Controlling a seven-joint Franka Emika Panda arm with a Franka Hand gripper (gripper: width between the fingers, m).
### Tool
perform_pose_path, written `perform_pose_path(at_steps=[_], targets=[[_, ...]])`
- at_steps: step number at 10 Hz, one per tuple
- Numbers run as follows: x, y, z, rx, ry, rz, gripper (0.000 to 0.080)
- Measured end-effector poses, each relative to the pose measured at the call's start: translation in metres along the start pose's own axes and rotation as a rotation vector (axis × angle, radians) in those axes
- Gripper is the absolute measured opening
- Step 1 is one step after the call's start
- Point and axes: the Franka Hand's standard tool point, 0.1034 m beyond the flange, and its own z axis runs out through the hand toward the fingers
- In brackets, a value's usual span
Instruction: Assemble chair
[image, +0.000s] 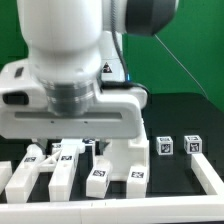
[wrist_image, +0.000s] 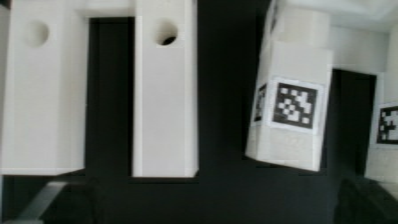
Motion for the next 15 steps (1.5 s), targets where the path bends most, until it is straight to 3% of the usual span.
perform_pose_path(at_steps=[3, 4, 7, 8, 9, 11, 14, 15], targets=[[-0.031, 0.028, 0.000, 0.002, 0.146, -0.029, 0.0649], [-0.039, 0.032, 0.005, 0.009, 0.120, -0.033, 0.0649], [-0.038, 0.032, 0.006, 0.013, 0.123, -0.045, 0.0649], [-0.037, 0.038, 0.008, 0.059, 0.143, -0.067, 0.0649], [-0.036, 0.046, 0.010, 0.088, 0.188, -0.067, 0.0649], [-0.037, 0.047, 0.023, 0.116, 0.243, -0.032, 0.0649], [-0.028, 0.035, 0.028, 0.089, 0.255, -0.026, 0.0649], [-0.028, 0.037, 0.028, 0.088, 0.255, -0.028, 0.0649]])
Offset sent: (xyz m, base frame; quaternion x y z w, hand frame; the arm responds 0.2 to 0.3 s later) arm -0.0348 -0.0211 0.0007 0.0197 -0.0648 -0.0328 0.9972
